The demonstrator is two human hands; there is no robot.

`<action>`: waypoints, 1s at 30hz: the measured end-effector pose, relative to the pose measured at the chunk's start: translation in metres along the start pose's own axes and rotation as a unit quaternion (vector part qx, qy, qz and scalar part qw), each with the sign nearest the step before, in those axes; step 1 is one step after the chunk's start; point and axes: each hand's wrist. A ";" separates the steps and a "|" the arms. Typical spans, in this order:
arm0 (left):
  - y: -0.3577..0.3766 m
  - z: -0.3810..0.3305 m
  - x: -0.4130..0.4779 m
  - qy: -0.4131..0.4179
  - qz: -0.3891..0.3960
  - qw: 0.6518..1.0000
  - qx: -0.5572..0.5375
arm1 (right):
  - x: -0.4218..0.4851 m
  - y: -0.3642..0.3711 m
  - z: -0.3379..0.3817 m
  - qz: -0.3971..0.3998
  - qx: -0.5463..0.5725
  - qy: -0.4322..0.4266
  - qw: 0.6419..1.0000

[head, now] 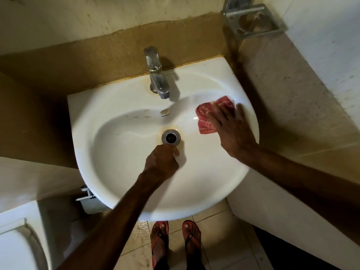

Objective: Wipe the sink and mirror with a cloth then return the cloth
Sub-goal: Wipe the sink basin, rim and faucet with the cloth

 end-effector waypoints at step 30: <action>-0.064 0.003 0.002 0.154 -0.200 0.956 0.149 | 0.105 -0.091 0.098 -0.012 0.750 0.525 0.401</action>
Point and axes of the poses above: each hand's wrist, its own x-axis towards the middle knuckle, its own y-axis out of the palm, z = x × y, and after that the axes turned 3 degrees about y, right-handed
